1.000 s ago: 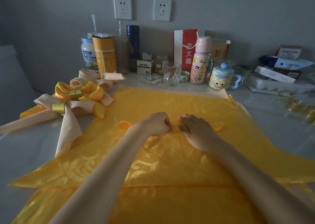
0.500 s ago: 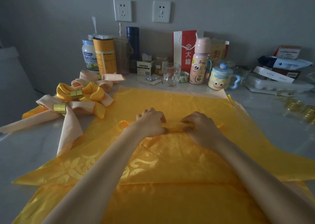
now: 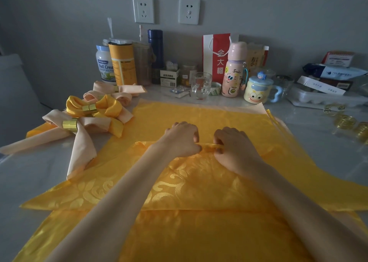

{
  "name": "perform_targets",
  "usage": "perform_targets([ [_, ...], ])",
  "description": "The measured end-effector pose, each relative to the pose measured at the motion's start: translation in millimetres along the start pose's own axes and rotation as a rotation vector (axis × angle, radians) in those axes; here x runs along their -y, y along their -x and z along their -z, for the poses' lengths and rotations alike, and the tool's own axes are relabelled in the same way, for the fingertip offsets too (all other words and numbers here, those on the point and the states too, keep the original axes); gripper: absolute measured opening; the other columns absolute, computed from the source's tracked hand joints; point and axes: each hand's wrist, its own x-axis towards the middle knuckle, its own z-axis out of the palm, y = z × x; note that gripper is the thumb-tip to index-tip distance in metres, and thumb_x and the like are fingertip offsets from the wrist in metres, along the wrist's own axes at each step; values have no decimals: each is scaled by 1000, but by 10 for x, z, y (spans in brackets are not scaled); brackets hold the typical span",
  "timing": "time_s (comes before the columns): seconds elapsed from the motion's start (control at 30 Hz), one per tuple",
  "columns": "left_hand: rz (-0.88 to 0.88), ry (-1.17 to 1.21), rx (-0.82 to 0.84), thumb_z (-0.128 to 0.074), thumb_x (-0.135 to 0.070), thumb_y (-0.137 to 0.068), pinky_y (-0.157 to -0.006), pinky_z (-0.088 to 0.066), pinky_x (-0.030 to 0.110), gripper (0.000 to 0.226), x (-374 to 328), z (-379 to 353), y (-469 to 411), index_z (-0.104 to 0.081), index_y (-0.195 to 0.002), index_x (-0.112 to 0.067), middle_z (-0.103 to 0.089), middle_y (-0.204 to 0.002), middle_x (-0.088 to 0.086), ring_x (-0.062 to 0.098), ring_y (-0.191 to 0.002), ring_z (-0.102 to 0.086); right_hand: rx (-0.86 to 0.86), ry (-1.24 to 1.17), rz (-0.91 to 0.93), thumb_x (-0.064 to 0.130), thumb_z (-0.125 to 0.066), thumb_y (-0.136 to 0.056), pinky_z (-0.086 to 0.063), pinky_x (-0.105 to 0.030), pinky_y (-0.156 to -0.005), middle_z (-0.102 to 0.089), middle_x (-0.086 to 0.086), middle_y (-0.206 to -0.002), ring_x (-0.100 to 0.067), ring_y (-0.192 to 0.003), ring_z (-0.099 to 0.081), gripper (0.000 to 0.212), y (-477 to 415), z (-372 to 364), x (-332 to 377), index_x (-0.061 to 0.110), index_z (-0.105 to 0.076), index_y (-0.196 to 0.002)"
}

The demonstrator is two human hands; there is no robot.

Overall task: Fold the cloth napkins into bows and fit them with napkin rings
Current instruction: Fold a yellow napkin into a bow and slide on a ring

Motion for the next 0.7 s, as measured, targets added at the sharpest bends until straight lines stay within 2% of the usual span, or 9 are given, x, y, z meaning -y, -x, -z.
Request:
perform_targets([
  [0.1, 15, 27, 24, -55, -27, -90, -87, -50, 39, 25, -23, 19, -10, -66, -101, -8, -63, -110, 7, 26, -105, -56, 82, 25, 26, 10, -53, -84, -22, -23, -73, -40, 6, -87, -16, -85, -40, 17, 1, 67, 19, 21, -40, -86],
  [0.17, 29, 28, 69, -54, -25, -91, -79, -50, 36, 28, -42, 18, -1, -66, -104, -3, -65, -108, 11, 28, -101, -60, 157, 35, 27, 10, -52, -85, -25, -23, -75, -41, 6, -91, -14, -87, -39, 17, 7, 126, 41, 23, -42, -89],
  [0.23, 39, 32, 123, -56, -25, -92, -72, -46, 32, 25, -46, 28, 15, -64, -108, -7, -62, -110, 7, 25, -99, -59, 254, 71, 35, 9, -49, -87, -27, -25, -79, -44, 2, -100, -18, -98, -44, 18, 20, 190, 84, 22, -48, -101],
  [0.37, 58, 33, 247, -60, -30, -90, -78, -41, 27, 21, 2, 3, 6, -59, -106, -18, -57, -111, 1, 18, -94, -51, 495, 153, -26, 12, -46, -89, -35, -30, -85, -44, -4, -119, -24, -114, -43, 33, 43, 344, 161, 19, -48, -121],
  [0.4, 58, 34, 266, -60, -32, -90, -78, -40, 27, 21, 11, 0, 5, -58, -106, -19, -56, -109, 0, 18, -93, -51, 474, 144, -50, 13, -45, -90, -37, -30, -84, -45, -4, -118, -25, -113, -46, 31, 41, 353, 169, 18, -51, -119],
  [0.47, 54, 49, 291, -59, -32, -91, -77, -39, 26, 27, 16, -2, 8, -58, -112, -15, -54, -105, 0, 19, -93, -51, 288, 84, -54, 17, -43, -93, -40, -31, -82, -50, -4, -114, -24, -109, -50, 25, 39, 270, 183, 15, -58, -112],
  [0.53, 44, 78, 304, -58, -29, -92, -72, -36, 26, 29, 17, -4, 9, -58, -113, -9, -52, -98, 3, 20, -87, -48, 142, 6, -8, 22, -38, -97, -37, -30, -90, -49, -6, -126, -25, -118, -47, 30, 47, 61, 177, 14, -55, -120],
  [0.63, 15, 109, 313, -59, -27, -91, -65, -34, 27, 25, 30, -36, -6, -61, -102, -6, -52, -91, 4, 21, -81, -46, 208, -28, 36, 38, -20, -100, -21, -29, -110, -30, -7, -152, -20, -140, -28, 51, 58, -220, 150, 15, -38, -141],
  [0.7, 36, 146, 301, -61, -31, -90, -70, -37, 26, 21, 74, -60, -14, -58, -99, -13, -51, -88, -3, 18, -84, -48, 236, -9, -15, 37, -21, -102, -11, -29, -113, -19, -2, -156, -15, -144, -16, 47, 45, -268, 108, 20, -29, -146],
])
